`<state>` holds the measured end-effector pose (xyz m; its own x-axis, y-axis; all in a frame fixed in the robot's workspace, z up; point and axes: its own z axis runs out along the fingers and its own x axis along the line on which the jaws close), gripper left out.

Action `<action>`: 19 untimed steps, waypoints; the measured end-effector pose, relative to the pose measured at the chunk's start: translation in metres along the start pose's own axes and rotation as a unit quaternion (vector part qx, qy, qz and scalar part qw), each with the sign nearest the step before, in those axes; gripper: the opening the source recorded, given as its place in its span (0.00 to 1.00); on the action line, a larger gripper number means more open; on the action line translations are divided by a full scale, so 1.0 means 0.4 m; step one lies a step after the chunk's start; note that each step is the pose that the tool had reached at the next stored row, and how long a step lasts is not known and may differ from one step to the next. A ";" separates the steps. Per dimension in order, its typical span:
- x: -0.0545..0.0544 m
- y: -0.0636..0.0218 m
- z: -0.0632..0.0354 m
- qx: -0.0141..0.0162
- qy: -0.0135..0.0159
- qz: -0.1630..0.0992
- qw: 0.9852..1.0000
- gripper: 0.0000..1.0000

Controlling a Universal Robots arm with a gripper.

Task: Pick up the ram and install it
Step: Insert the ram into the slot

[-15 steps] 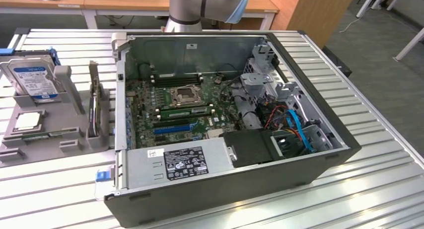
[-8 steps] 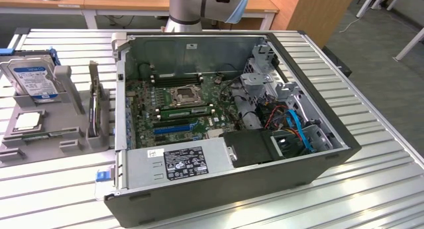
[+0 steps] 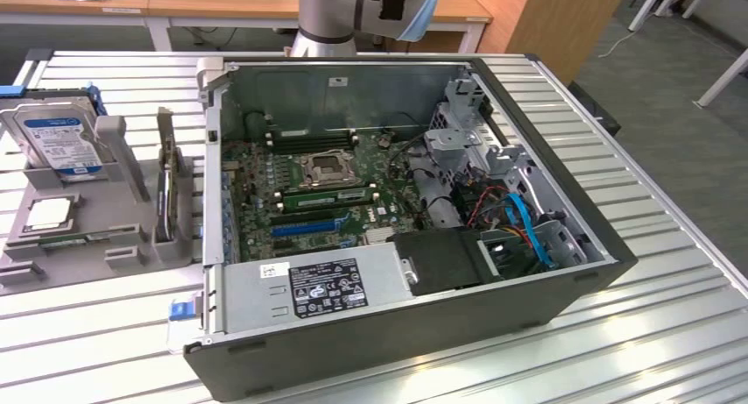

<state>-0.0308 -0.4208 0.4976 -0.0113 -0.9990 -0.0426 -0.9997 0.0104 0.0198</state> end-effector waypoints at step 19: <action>0.010 -0.002 0.086 0.000 0.000 0.000 1.000 0.42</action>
<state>-0.0308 -0.4234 0.4631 -0.0113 -0.9990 -0.0425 -0.9997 0.0104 0.0199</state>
